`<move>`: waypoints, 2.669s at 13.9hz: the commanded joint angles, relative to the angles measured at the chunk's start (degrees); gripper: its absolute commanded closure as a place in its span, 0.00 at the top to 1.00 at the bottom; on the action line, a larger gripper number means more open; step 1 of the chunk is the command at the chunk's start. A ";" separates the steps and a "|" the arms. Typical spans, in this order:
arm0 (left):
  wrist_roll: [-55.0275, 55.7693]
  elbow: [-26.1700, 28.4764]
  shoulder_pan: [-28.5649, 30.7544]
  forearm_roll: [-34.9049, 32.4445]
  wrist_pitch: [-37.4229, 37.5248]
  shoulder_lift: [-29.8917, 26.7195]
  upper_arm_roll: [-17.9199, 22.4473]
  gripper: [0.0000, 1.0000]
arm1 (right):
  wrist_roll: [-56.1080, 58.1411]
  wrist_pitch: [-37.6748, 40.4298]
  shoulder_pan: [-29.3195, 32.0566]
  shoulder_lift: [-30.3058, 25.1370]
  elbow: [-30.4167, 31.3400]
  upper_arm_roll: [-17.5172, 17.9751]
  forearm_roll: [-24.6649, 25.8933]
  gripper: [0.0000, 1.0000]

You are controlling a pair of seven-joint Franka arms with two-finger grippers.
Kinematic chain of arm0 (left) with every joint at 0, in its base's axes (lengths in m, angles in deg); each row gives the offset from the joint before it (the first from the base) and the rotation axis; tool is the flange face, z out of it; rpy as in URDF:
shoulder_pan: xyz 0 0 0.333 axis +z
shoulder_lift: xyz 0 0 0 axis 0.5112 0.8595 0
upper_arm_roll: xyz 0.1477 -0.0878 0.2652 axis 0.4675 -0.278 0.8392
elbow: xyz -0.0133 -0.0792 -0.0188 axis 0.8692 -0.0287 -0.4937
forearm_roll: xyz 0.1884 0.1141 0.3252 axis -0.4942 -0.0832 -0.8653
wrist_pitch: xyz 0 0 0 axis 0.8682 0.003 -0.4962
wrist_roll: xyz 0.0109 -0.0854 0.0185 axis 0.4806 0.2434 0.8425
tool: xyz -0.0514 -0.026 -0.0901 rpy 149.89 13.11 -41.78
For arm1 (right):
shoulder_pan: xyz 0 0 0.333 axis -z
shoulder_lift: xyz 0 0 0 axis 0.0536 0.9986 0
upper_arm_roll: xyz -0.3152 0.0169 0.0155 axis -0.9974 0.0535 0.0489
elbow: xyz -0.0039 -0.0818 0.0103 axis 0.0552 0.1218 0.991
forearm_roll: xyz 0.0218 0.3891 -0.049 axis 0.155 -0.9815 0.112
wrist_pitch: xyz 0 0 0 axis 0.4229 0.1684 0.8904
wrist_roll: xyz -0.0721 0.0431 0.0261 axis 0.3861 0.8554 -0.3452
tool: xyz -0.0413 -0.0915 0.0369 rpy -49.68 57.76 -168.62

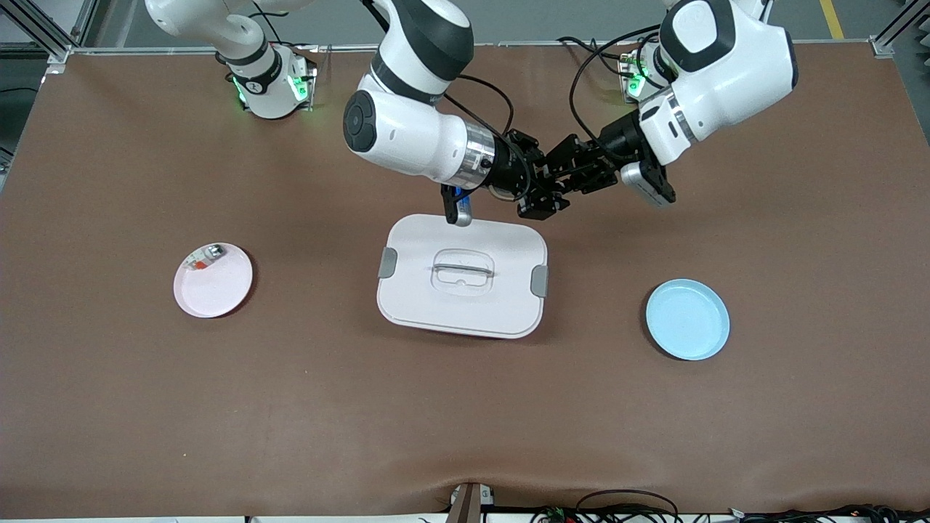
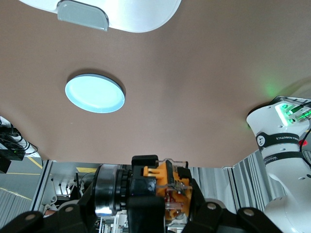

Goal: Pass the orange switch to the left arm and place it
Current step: 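Grasp the switch with the left gripper above the white box, then carry the switch with the left gripper while the right gripper withdraws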

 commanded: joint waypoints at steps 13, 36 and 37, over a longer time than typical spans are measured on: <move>-5.85 -1.00 4.89 -14.35 -0.21 1.95 -0.41 0.00 | -4.43 -0.04 -0.27 0.83 -1.87 -0.62 -1.21 1.00; -46.62 -9.35 21.95 -71.41 11.14 17.05 -0.06 0.00 | 61.61 26.13 23.35 -27.03 26.60 -1.24 24.42 1.00; -48.12 -9.35 22.03 -71.78 10.09 17.94 -0.06 0.00 | 66.45 27.37 25.37 -27.03 26.69 -1.24 26.54 1.00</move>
